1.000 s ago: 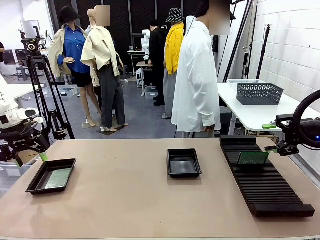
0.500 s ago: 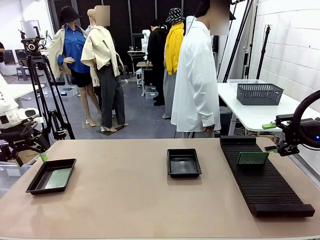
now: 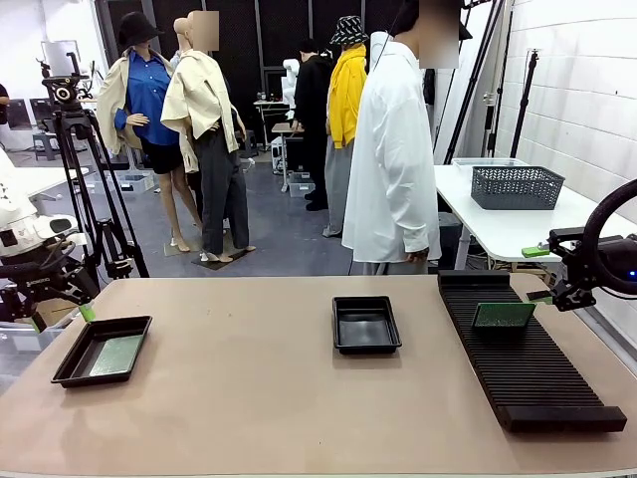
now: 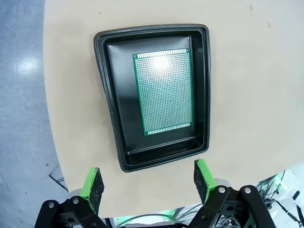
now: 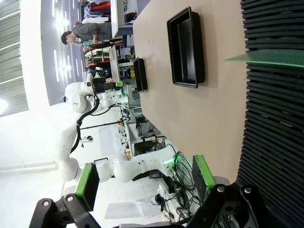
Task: Inspect and transfer BCBs to ESD trays.
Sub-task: Pick up the Blank PCB from the PCB Rack and place it in the right ESD tray.
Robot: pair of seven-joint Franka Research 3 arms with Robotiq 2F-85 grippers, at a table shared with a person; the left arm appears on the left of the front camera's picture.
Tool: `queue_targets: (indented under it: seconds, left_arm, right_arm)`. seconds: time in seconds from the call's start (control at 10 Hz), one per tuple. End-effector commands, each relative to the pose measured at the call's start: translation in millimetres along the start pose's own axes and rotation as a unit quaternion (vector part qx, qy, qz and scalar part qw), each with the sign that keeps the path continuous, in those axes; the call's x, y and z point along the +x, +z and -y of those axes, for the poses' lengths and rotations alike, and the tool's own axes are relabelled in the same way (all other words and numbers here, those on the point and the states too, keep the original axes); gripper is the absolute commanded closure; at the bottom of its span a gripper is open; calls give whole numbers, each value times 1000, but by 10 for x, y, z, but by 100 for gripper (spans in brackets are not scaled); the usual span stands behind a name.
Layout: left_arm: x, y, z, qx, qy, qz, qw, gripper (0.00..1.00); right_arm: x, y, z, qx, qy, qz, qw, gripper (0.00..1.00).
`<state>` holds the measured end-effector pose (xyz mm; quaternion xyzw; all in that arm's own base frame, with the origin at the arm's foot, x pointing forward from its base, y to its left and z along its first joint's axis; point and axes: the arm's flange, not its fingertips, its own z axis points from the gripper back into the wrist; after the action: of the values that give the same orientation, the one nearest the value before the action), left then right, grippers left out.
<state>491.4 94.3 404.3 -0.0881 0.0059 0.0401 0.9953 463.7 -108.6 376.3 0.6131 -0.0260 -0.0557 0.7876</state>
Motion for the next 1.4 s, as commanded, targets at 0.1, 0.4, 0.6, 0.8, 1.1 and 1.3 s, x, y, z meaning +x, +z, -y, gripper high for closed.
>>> queue_targets:
  seconds: [0.1, 0.4, 0.6, 0.8, 1.1, 1.3]
  left_arm:
    - [15, 6, -14, 1, 1, 2, 1000, 0]
    - [15, 6, -14, 1, 1, 2, 1000, 0]
    - [15, 6, -14, 1, 1, 2, 1000, 0]
    - [0, 0, 0, 0, 0, 0, 1000, 0]
    - [7, 137, 32, -37, 2, -1, 999, 0]
    - [10, 202, 7, -67, -37, 5, 997, 0]
  right_arm:
    - [-13, 1, -2, 1, 3, -4, 1000, 0]
    - [-13, 1, -2, 1, 3, -4, 1000, 0]
    - [-13, 1, -2, 1, 3, -4, 1000, 0]
    - [-13, 1, -2, 1, 3, -4, 1000, 0]
    - [-13, 1, -2, 1, 3, -4, 1000, 0]
    - [-13, 1, -2, 1, 3, -4, 1000, 0]
